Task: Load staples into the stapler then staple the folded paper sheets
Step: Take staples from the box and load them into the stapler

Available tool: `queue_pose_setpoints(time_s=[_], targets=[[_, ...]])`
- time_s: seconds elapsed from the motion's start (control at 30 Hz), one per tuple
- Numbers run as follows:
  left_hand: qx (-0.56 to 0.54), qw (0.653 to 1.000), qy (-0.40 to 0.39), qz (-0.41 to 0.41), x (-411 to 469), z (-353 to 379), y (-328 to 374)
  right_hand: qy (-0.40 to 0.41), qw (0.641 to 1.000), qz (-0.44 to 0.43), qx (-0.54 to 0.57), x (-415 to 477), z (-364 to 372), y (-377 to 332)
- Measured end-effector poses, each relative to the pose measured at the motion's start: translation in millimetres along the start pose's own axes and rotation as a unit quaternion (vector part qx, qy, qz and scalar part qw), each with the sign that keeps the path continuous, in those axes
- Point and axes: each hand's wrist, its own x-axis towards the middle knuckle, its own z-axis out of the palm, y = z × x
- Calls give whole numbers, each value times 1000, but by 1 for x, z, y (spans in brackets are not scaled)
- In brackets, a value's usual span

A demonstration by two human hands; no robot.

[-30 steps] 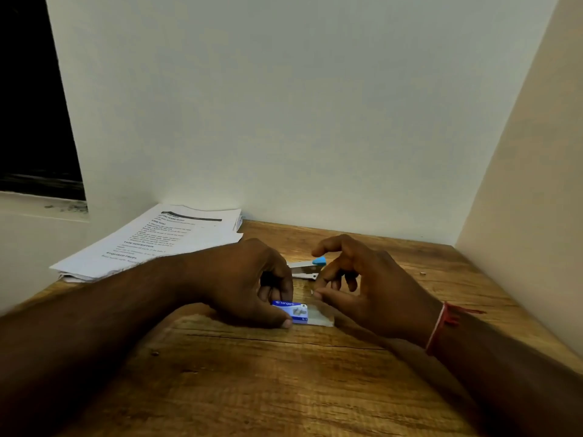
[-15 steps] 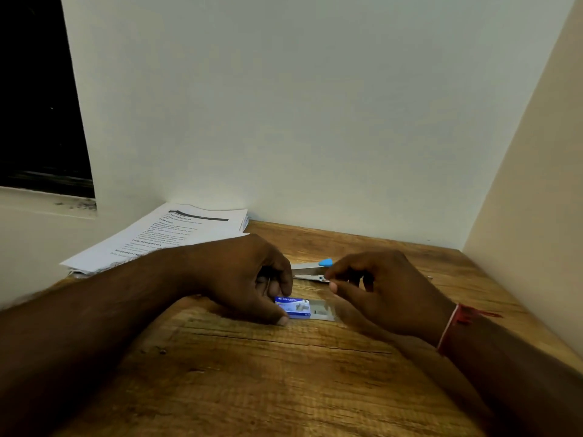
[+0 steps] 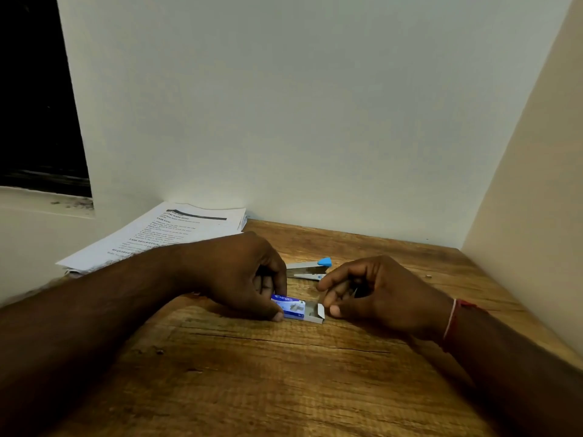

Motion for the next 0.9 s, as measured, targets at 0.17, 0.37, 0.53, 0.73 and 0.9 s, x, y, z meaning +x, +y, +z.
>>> queue_pose_setpoints(time_s=[0.17,0.37,0.53,0.73,0.9], targets=[[1,1000,7,1,0,2,1,28,999,-16,-41,1,3,0],[-5,1000,17,3,1,6,1,22,994,-46,-99,2,9,3],[-4,1000,20,11,2,10,4,33,986,-91,-135,4,13,5],[0,999,28,20,2,14,8,75,985,-75,-133,3,18,7],[3,1000,25,13,2,16,12,69,985,-78,-141,3,19,7]])
